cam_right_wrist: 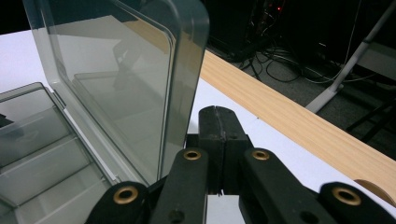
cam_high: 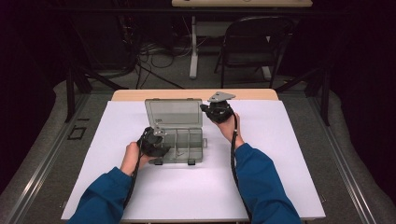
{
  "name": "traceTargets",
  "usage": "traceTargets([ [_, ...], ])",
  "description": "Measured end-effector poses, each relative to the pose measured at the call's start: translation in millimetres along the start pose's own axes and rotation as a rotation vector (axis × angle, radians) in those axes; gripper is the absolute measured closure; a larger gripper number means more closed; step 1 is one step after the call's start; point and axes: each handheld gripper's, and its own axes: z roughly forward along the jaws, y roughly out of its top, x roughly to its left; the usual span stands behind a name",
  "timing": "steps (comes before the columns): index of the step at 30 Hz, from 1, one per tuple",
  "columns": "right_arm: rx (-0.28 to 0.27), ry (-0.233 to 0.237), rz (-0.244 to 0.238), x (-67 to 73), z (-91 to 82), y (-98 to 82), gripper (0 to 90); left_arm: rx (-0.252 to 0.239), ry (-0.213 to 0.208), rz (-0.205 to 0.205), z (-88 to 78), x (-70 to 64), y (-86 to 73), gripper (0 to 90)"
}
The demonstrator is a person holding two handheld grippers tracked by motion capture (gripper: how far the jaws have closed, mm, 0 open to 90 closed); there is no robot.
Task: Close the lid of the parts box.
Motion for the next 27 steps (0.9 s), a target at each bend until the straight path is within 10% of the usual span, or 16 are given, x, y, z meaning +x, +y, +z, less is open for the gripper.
traceTargets([
  [15,-0.014,0.015,0.013,-2.2,0.1,-4.9,90.0,-0.128,0.031,-0.056,-32.6,26.0,6.5,19.0],
  [27,-0.022,0.029,-0.005,2.6,0.1,-2.6,90.0,-0.3,0.165,-0.174,-45.2,70.7,12.2,22.2],
])
